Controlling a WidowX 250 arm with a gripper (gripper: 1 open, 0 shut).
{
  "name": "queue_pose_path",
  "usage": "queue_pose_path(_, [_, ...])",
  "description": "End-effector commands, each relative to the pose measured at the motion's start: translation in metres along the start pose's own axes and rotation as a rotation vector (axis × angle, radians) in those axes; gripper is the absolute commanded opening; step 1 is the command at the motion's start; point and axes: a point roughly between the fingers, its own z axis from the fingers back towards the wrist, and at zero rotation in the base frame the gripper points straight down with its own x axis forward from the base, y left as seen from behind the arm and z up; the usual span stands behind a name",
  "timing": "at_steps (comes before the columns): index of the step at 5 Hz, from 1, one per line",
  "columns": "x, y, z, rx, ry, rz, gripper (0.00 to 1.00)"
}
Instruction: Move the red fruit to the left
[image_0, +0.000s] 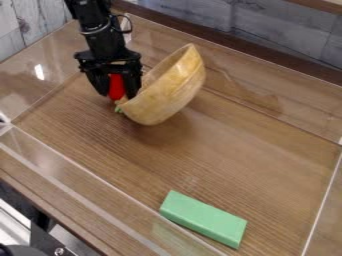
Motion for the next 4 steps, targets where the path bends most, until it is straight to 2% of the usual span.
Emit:
queue_pose_path(1, [0.0111,0.0112,0.0228,0.018,-0.065,0.009,0.0])
queue_pose_path(4, [0.0167,0.0191,0.0265,0.024,-0.072,0.025,0.0])
